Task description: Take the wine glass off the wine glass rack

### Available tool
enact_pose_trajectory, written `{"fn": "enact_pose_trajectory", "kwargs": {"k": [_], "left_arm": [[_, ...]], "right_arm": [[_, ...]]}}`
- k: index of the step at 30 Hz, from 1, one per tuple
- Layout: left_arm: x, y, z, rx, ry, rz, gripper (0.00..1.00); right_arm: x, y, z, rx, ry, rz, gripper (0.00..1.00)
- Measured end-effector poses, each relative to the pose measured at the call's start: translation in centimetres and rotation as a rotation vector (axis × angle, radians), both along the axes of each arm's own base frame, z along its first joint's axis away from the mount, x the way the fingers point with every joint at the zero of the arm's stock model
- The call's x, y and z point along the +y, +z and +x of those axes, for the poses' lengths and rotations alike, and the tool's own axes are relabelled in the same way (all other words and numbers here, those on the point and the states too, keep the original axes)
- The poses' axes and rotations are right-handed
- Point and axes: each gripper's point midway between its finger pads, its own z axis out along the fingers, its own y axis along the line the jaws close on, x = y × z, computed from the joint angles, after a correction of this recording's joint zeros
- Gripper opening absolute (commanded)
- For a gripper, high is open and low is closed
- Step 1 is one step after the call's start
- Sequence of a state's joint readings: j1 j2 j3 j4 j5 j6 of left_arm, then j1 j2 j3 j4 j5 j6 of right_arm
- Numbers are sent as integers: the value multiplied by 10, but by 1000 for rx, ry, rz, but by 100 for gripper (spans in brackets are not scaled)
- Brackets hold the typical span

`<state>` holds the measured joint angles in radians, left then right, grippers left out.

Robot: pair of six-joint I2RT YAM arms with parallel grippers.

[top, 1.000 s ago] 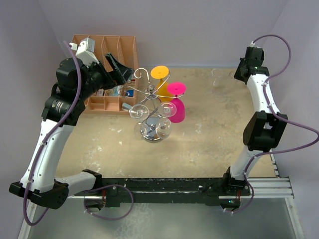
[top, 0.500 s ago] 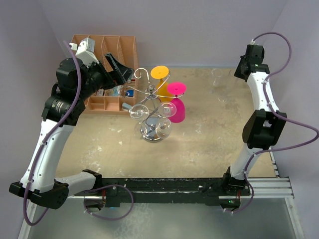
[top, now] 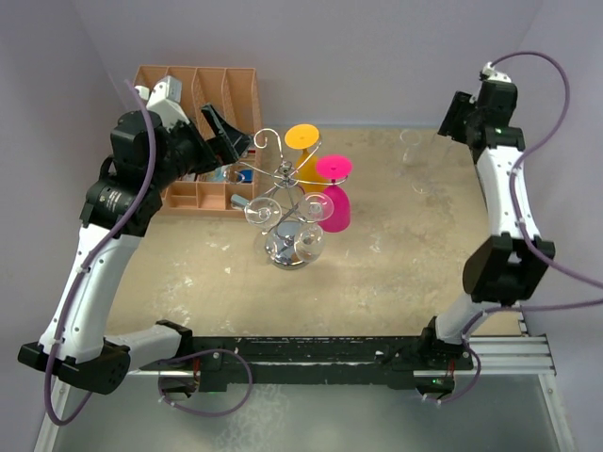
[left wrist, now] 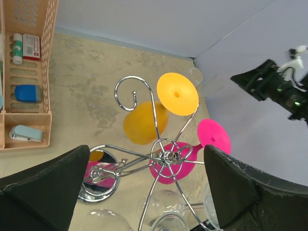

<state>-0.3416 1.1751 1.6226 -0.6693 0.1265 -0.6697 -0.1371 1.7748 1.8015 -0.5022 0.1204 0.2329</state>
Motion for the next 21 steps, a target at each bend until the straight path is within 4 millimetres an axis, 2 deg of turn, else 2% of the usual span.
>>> {"fn": "enact_pose_trajectory", "kwargs": {"k": [4,6,7,10,13,16,18,21], "left_arm": [[1,-11,2,40,10,16,99],[2,-20,2,73,16,26,99],[2,-23,3,88,21,28,99],[3,-32,4,122,33,23,99],[3,-41,4,141,35,33,99],[6,-55,3,153,46,54,99],[11,-64,1,158,56,81,99],[15,-61,2,146,65,111,99]], "right_arm": [[40,62,-28,-209,158,91,71],[68,94,-48,-341,261,162,72],[88,110,-64,-415,335,219,73],[132,133,-100,-533,508,356,75],[175,133,-127,-554,656,464,76],[208,127,-141,-529,761,523,77],[225,125,-147,-518,806,542,77],[239,127,-153,-512,850,562,79]]}}
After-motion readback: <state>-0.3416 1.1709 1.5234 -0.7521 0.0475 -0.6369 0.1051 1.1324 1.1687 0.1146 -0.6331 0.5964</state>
